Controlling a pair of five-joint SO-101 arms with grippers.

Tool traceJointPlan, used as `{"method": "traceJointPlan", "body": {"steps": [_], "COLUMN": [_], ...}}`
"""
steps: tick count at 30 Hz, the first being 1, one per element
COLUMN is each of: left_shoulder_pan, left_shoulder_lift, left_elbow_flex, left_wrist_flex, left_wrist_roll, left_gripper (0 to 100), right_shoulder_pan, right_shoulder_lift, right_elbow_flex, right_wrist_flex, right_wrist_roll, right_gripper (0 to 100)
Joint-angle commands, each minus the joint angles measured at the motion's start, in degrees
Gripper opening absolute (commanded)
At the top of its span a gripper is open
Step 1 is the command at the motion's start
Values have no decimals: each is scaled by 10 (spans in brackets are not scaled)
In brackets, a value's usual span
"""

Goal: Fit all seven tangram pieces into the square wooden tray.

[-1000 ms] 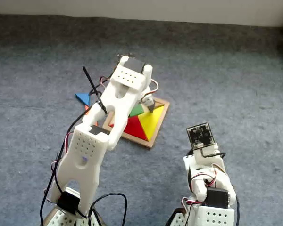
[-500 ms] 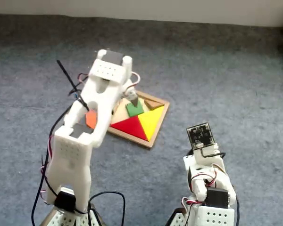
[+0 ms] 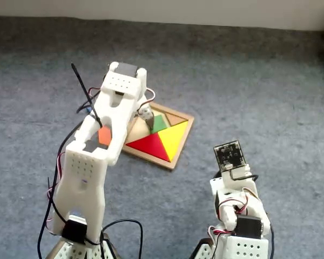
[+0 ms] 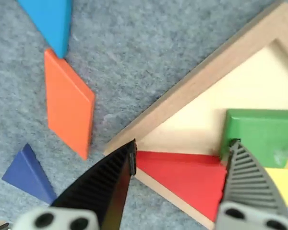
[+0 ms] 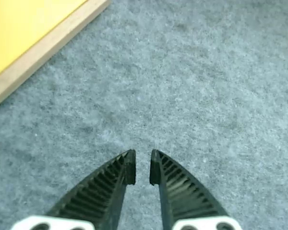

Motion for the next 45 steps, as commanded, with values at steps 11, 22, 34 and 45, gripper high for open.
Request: {"method": "traceJointPlan", "body": {"steps": [11,22,34,45], "left_shoulder_pan": [75,6,-233,-260], "left_shoulder_lift": [-24,-162,-192,-60], "left_elbow_flex": [-22,-17,37,4], "left_wrist_flex": [-63,25,22,-92], "left_wrist_roll": [-7,-10,-55,-186], "left_gripper": [298,298,298,298], "right_shoulder_pan": [7,7,7,7], "right_shoulder_lift": [-7,-7,-7,-7], "right_elbow_flex": [73,73,73,73], "right_wrist_flex": [-11,-11,-11,-11], "right_wrist_roll": [-2,-2,-2,-2], "right_gripper": [67,67,67,67]}}
